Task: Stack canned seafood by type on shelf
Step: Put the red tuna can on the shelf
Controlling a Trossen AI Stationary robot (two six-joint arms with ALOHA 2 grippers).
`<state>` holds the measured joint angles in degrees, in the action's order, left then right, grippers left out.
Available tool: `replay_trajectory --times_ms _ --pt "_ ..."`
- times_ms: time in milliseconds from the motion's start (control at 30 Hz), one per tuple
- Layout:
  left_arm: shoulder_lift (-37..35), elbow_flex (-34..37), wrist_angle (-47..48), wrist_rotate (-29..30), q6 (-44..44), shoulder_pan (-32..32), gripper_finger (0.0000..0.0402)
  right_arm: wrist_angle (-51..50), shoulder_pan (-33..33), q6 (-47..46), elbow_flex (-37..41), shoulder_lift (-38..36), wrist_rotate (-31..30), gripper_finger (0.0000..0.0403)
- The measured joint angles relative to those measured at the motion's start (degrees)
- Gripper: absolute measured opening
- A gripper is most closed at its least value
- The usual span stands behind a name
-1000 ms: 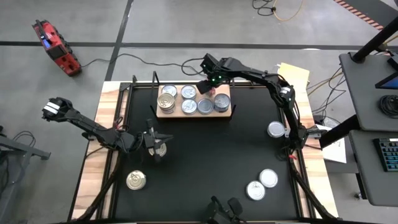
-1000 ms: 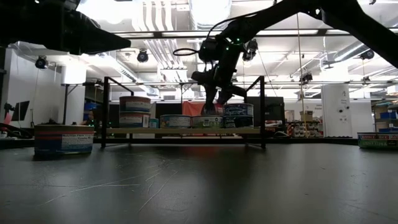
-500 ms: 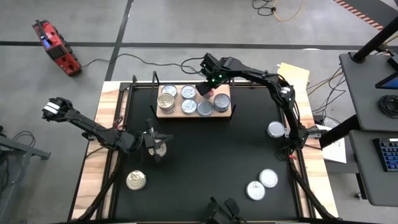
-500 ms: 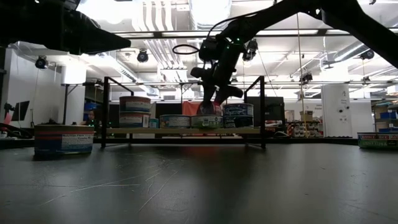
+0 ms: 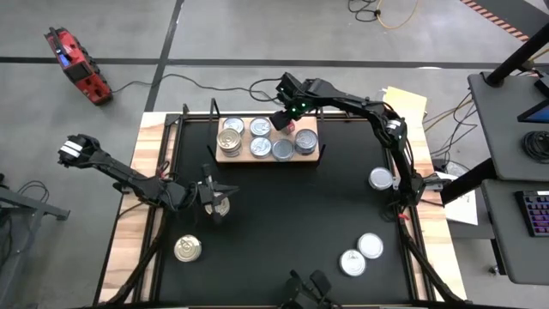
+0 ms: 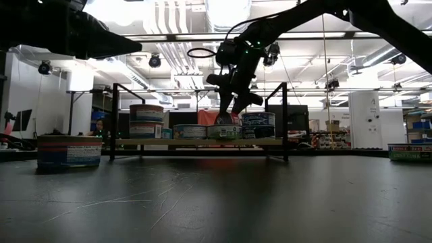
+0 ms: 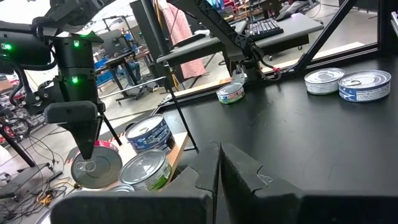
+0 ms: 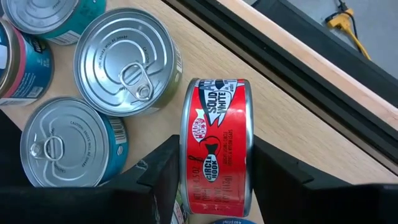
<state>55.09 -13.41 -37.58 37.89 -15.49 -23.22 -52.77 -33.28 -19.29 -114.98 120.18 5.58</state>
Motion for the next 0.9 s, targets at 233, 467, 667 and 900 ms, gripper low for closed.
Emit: replay_trajectory --times_ms 233,467,667,900 --pt "0.0 0.0 0.2 0.0 0.0 0.0 0.0 0.0 0.0 2.0 0.0 0.0 -2.0 0.0154" --pt "0.0 0.0 0.2 0.0 0.0 0.0 0.0 0.0 0.0 3.5 0.0 0.0 -2.6 0.0159" --pt "0.0 0.0 0.3 0.0 0.0 0.0 0.0 0.3 0.0 3.5 0.0 0.0 -2.6 0.0138" --pt "0.0 0.0 0.4 0.0 0.2 0.0 0.0 0.4 0.0 3.4 0.1 -2.3 -2.8 0.0138"
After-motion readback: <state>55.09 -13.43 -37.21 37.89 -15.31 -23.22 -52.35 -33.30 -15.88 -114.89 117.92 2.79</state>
